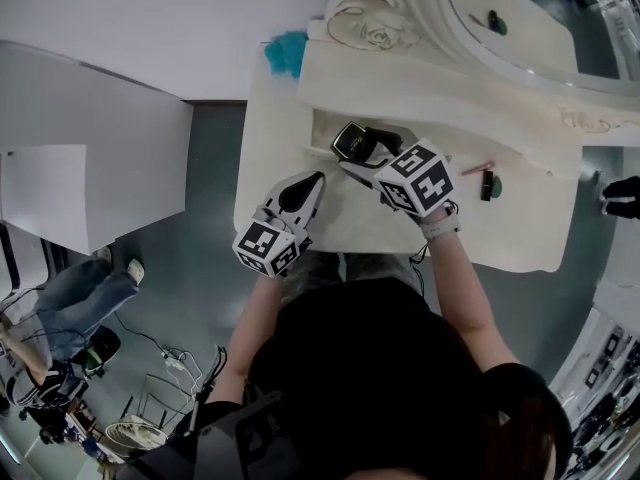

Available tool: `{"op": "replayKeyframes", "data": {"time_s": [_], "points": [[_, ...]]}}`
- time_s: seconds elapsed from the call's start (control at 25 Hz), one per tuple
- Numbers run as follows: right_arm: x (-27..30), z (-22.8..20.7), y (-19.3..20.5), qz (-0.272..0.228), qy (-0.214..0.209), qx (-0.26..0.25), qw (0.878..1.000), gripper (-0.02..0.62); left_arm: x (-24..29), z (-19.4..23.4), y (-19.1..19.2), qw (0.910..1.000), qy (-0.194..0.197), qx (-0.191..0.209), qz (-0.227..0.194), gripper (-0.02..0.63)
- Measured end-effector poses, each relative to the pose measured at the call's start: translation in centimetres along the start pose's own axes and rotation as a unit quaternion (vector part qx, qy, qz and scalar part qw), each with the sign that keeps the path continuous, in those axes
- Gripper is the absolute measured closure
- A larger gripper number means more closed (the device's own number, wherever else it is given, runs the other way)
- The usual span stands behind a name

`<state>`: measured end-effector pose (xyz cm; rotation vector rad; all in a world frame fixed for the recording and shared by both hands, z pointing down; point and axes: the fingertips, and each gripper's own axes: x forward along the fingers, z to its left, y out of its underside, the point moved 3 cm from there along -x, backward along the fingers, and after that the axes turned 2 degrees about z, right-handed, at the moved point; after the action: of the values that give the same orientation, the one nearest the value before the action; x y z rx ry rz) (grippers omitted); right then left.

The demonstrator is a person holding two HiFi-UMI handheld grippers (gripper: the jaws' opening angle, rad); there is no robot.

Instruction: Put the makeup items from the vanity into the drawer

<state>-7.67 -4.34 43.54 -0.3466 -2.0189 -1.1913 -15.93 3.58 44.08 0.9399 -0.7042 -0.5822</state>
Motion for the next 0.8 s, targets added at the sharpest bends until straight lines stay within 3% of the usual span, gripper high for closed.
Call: {"op": "replayKeyframes", "data": {"time_s": [0.44, 0.8], "points": [[2.8, 0.1, -1.7, 0.076, -0.012, 0.07, 0.995, 0.265, -1.5, 3.5, -1.1, 0.9998, 0.013, -0.016, -0.009, 0.594], [3.1, -0.1, -1.7, 0.084, -0.022, 0.121, 0.989, 0.265, -1.7, 5.0, -1.3, 0.9996, 0.021, -0.021, -0.004, 0.594]]}}
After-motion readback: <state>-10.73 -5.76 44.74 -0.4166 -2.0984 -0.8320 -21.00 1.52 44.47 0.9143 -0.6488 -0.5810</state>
